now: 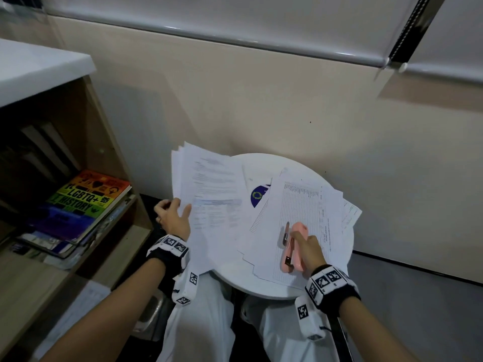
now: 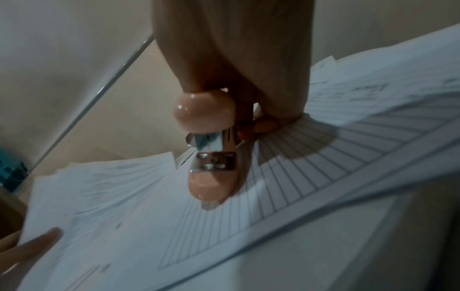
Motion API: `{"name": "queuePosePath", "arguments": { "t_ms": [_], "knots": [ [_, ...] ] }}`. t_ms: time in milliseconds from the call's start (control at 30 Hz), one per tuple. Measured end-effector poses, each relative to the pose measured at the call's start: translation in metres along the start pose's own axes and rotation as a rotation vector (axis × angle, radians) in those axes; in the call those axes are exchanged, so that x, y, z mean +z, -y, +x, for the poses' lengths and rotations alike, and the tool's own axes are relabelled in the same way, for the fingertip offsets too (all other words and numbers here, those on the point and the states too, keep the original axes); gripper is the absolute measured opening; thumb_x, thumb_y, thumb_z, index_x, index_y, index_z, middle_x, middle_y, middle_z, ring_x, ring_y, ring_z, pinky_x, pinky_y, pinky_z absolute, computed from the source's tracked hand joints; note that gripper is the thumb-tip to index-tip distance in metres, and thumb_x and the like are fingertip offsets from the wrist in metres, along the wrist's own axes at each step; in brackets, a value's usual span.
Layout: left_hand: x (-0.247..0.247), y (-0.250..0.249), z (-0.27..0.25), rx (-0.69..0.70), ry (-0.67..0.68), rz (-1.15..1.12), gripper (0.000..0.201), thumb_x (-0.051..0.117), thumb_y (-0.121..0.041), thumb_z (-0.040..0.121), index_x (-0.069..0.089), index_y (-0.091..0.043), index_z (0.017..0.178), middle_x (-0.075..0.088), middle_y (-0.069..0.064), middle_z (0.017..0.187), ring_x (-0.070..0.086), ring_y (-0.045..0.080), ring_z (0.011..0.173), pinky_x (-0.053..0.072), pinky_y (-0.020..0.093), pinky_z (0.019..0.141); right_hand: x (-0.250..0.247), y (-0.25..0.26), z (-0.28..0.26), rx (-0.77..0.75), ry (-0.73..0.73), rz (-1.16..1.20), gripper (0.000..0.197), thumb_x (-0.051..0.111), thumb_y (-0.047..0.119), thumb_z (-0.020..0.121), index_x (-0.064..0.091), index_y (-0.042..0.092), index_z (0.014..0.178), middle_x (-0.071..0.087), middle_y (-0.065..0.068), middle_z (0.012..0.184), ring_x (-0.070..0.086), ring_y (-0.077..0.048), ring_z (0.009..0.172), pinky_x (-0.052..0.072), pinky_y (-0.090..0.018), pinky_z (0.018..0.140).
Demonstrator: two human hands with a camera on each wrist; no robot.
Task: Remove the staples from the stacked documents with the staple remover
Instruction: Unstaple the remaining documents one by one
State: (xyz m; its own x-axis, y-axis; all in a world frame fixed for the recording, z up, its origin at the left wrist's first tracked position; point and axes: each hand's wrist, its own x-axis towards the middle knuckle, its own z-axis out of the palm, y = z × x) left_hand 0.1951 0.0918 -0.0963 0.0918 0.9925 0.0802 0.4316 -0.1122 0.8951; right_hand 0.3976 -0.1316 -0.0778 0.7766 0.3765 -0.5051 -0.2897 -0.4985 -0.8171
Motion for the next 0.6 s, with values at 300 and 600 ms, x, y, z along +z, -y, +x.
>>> {"name": "queuePosePath", "arguments": {
  "t_ms": [300,600],
  "knots": [
    [-0.07,-0.035,0.004,0.273,0.11,-0.577,0.039,0.055,0.0,0.092,0.035,-0.023,0.115,0.061,-0.014,0.109,0.06,0.007,0.105,0.05,0.03,0.09,0.0,0.001,-0.004,0.0,-0.012,0.007,0.044,0.061,0.032,0.086,0.048,0.002,0.115,0.058,-0.012,0.091,0.059,-0.029,0.083,0.049,-0.036,0.072],
    [-0.075,-0.034,-0.039,-0.113,0.394,-0.844,0.036,0.064,-0.019,0.081,0.054,-0.022,0.115,0.059,0.001,0.121,0.058,0.017,0.109,0.056,0.022,0.084,-0.008,0.0,-0.006,0.07,-0.037,0.114,0.069,0.063,0.052,0.063,0.061,0.0,0.108,0.066,-0.02,0.099,0.064,-0.034,0.087,0.054,-0.047,0.081]
  ]
}}
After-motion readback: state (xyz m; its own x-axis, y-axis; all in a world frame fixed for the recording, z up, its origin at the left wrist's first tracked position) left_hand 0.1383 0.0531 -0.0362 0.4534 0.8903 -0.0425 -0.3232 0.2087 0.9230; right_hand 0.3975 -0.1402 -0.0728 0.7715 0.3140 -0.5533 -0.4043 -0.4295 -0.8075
